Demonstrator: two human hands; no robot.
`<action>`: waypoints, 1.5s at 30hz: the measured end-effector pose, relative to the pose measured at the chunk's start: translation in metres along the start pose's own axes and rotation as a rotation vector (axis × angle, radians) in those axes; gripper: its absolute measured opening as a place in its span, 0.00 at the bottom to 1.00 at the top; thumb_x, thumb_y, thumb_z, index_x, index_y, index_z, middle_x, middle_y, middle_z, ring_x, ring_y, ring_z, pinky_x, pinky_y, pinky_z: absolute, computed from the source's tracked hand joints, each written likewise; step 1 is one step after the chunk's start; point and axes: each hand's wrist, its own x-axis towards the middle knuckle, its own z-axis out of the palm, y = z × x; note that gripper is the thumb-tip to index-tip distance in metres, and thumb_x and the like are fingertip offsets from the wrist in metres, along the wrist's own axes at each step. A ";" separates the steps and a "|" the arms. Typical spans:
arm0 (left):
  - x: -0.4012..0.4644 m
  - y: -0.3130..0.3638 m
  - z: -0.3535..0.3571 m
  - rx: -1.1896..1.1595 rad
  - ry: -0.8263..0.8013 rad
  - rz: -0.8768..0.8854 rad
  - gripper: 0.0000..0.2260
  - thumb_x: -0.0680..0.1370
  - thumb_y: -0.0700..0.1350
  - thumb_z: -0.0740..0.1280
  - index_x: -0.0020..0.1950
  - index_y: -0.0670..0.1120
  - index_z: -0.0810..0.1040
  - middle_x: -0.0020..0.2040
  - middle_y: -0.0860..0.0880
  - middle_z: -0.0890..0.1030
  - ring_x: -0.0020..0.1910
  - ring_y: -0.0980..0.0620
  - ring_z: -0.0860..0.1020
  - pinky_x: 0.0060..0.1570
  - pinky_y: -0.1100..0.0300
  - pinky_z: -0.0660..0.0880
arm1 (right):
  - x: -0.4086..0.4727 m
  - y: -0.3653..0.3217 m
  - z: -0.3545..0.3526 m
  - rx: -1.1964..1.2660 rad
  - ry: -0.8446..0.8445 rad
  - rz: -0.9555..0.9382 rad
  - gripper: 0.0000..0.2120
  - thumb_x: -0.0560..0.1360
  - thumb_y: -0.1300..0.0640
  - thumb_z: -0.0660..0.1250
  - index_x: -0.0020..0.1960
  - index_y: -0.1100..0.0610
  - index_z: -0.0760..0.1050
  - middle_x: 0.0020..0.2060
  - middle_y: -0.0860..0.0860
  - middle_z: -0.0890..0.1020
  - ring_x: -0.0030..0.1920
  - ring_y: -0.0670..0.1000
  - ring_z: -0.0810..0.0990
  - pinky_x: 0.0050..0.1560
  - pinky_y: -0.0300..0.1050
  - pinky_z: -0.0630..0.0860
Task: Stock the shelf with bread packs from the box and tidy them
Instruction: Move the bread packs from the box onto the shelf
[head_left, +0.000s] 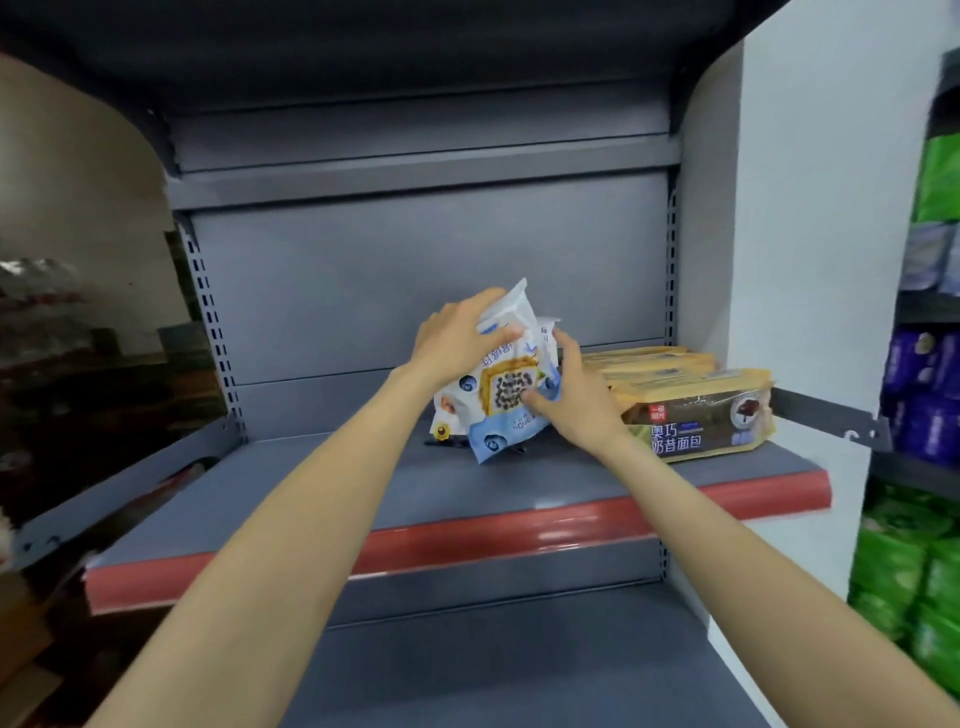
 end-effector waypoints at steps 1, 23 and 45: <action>-0.003 -0.002 0.002 -0.100 0.058 -0.038 0.21 0.77 0.57 0.65 0.69 0.59 0.66 0.59 0.55 0.78 0.56 0.50 0.75 0.52 0.53 0.71 | -0.001 0.002 0.000 -0.011 0.085 -0.010 0.39 0.72 0.51 0.70 0.75 0.53 0.51 0.58 0.60 0.77 0.58 0.61 0.74 0.54 0.55 0.74; -0.065 -0.046 0.049 0.123 -0.267 -0.331 0.23 0.75 0.56 0.67 0.67 0.49 0.68 0.65 0.49 0.75 0.61 0.44 0.75 0.56 0.54 0.71 | 0.021 -0.032 0.024 -0.550 -0.011 0.011 0.33 0.71 0.74 0.59 0.73 0.57 0.58 0.69 0.62 0.58 0.56 0.64 0.73 0.44 0.51 0.70; -0.398 0.037 0.131 -0.154 -0.396 -0.228 0.11 0.78 0.55 0.60 0.53 0.53 0.79 0.46 0.56 0.83 0.45 0.56 0.80 0.43 0.55 0.77 | -0.381 0.109 0.010 -0.134 -0.650 0.319 0.14 0.75 0.57 0.65 0.61 0.53 0.74 0.48 0.52 0.84 0.47 0.55 0.82 0.49 0.49 0.76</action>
